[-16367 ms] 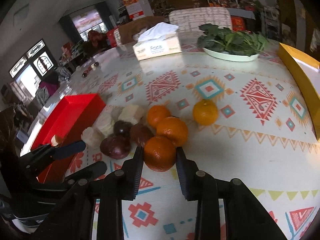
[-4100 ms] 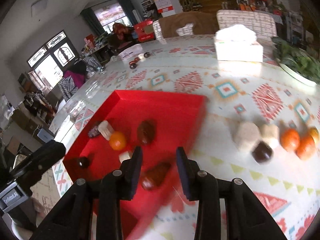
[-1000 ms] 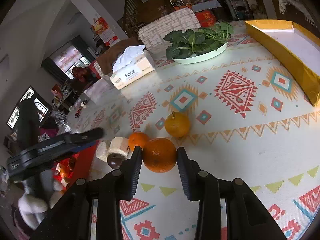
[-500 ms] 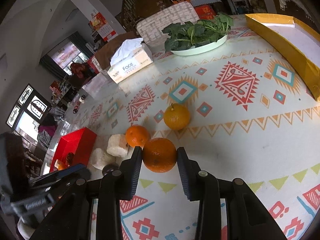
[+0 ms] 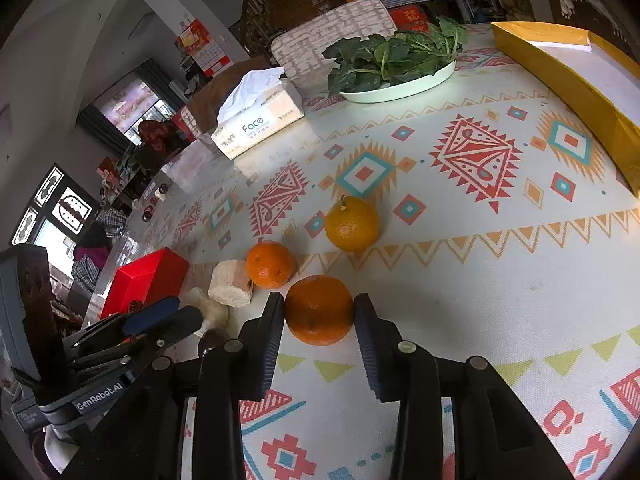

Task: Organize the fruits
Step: 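Grasp a white yam chunk with the left tool while the right tool holds the orange, then carry the yam chunk over the red box with the left tool while the right tool carries the orange there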

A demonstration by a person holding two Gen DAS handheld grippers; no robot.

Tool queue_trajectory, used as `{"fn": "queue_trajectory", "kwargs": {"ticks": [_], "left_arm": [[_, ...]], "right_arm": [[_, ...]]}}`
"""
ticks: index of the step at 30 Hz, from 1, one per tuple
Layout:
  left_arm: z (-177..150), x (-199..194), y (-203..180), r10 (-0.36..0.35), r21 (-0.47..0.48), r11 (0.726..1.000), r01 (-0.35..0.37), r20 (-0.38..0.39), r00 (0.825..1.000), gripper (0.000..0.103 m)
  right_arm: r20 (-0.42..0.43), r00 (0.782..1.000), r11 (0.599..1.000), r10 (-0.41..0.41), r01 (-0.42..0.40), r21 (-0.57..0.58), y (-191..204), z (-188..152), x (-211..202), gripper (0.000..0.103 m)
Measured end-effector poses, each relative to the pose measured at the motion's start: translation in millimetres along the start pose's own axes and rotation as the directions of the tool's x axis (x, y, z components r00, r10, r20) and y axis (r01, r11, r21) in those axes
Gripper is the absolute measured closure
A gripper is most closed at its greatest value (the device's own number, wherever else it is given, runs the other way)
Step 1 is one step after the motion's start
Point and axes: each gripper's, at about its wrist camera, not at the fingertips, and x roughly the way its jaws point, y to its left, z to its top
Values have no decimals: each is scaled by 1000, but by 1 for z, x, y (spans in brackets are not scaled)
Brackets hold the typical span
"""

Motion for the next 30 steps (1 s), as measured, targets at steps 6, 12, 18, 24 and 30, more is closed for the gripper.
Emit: {"fn": "queue_trajectory", "kwargs": {"ticks": [6, 12, 18, 24, 30], "left_arm": [[1, 3, -1, -13, -22, 1000, 13, 10, 1000, 69], [-5, -6, 5, -14, -64, 998, 16, 34, 999, 70], [-24, -39, 5, -30, -91, 995, 39, 100, 995, 70], [-59, -84, 23, -20, -164, 985, 50, 181, 983, 70], [-91, -118, 79, 39, -323, 945, 39, 232, 972, 70]], "right_arm": [[-5, 1000, 1000, 6, -6, -16, 5, 0, 2, 63], [-8, 1000, 1000, 14, -14, -13, 5, 1, 2, 64], [-3, 997, 997, 81, -81, -6, 6, 2, -2, 64], [9, 993, 993, 116, -116, -4, 6, 1, -6, 64], [9, 994, 994, 112, -112, 2, 4, -1, -3, 64]]}}
